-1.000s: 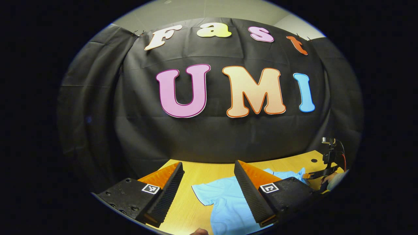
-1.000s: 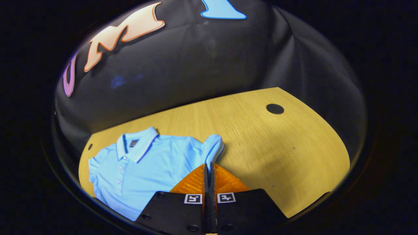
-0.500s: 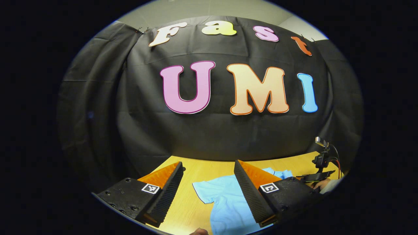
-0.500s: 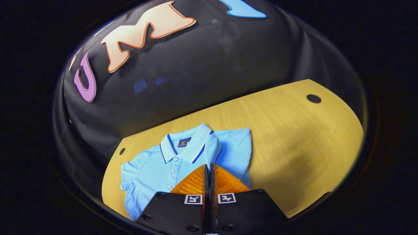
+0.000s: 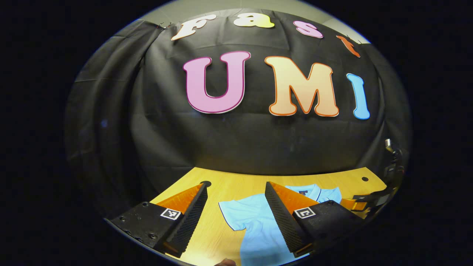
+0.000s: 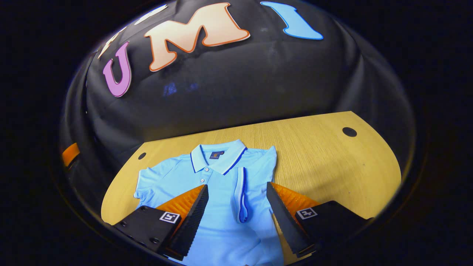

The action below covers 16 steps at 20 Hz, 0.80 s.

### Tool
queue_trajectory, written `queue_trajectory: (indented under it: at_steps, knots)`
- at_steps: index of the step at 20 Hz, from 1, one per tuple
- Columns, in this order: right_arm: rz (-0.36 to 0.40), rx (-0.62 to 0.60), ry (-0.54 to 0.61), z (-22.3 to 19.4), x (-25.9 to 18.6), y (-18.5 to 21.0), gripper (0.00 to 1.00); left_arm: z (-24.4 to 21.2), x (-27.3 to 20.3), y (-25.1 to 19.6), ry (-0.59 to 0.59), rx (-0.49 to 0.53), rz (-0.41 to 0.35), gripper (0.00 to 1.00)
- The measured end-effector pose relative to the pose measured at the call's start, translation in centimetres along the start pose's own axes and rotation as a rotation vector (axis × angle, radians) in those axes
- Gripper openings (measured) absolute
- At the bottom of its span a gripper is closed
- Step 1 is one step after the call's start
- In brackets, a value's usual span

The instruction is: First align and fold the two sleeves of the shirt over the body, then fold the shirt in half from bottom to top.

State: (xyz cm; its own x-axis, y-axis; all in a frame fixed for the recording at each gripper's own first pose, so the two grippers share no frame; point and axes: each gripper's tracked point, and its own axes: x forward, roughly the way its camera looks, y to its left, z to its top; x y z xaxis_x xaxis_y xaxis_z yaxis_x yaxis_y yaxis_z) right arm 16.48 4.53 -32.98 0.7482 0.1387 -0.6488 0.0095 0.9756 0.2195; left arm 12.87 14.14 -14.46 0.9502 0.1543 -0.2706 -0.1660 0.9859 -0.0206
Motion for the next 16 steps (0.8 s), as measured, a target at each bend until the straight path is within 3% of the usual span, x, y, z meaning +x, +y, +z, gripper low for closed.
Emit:
queue_trajectory:
  at_steps: [7, 11, 16]
  knots:
    - [-0.034, -0.091, -0.067, 1.1, -7.6, -1.9, 0.98, -6.9, 6.7, 0.2, 0.136, 0.033, 0.012, 0.95]
    - [-0.050, -0.087, -0.075, 1.0, -9.5, -2.7, 0.98, -11.4, 9.9, 0.1, 0.238, -0.008, 0.014, 0.95]
    - [-0.098, -0.069, -0.036, -1.1, -10.5, -4.7, 0.95, -16.0, 13.2, 2.3, 0.341, -0.023, 0.074, 0.95]
